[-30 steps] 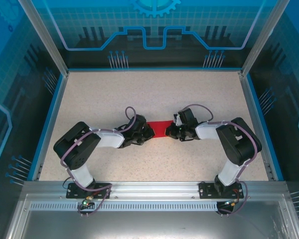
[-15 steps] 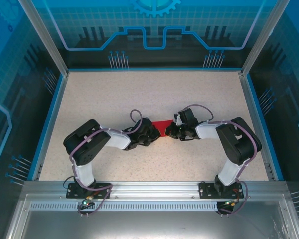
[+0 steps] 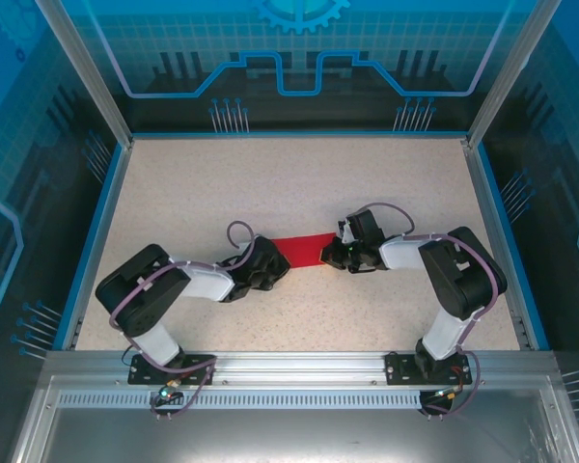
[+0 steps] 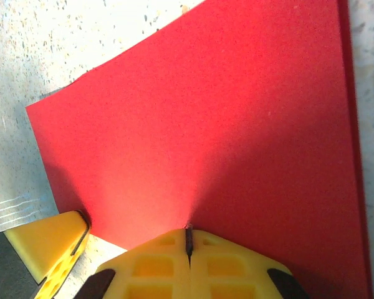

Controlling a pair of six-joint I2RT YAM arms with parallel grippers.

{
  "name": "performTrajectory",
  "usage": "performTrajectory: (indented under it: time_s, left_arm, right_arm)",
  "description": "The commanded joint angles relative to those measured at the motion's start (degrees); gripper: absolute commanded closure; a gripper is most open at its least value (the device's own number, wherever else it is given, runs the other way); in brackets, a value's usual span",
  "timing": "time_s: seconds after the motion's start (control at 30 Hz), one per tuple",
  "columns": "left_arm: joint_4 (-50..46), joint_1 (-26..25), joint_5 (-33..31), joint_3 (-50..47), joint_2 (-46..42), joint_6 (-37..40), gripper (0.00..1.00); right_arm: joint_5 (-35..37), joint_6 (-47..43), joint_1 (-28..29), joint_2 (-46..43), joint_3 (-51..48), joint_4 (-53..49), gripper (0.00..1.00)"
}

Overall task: Fold a paper plane with a square sheet of paper (pick it up from the middle)
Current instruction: First fold in half a square sheet of paper at the center of the table, then rotate the square sheet of paper at the center of the table.

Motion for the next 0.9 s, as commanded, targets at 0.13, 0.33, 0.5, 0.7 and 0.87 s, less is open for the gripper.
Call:
performTrajectory:
  time_s: [0.13, 0.33, 0.5, 0.7, 0.87]
  left_arm:
    - [-20.22, 2.65, -8.24, -2.17, -4.79, 3.93, 1.0]
    - [-30.03, 3.14, -11.33, 4.03, -9.9, 9.93, 1.0]
    - [-37.05, 5.77, -12.25, 8.48, -14.7, 13.85, 0.91]
    - [-44.82, 11.83, -9.56, 14.89, -15.79, 16.61, 0.52]
    - [-48.79, 15.41, -9.39, 17.98, -15.65, 18.07, 0.25]
  right_arm:
    - [11.38, -0.5, -3.17, 2.91, -2.92, -13.86, 1.0]
    - [10.59, -3.8, -2.75, 0.01, 0.92, -16.72, 1.0]
    - [10.29, -8.81, 1.11, -2.96, 8.27, -20.26, 1.0]
    - [13.8, -11.09, 10.06, 2.68, 20.24, -24.33, 0.85]
    - [15.1, -10.46, 14.72, 11.4, 30.42, -26.59, 0.79]
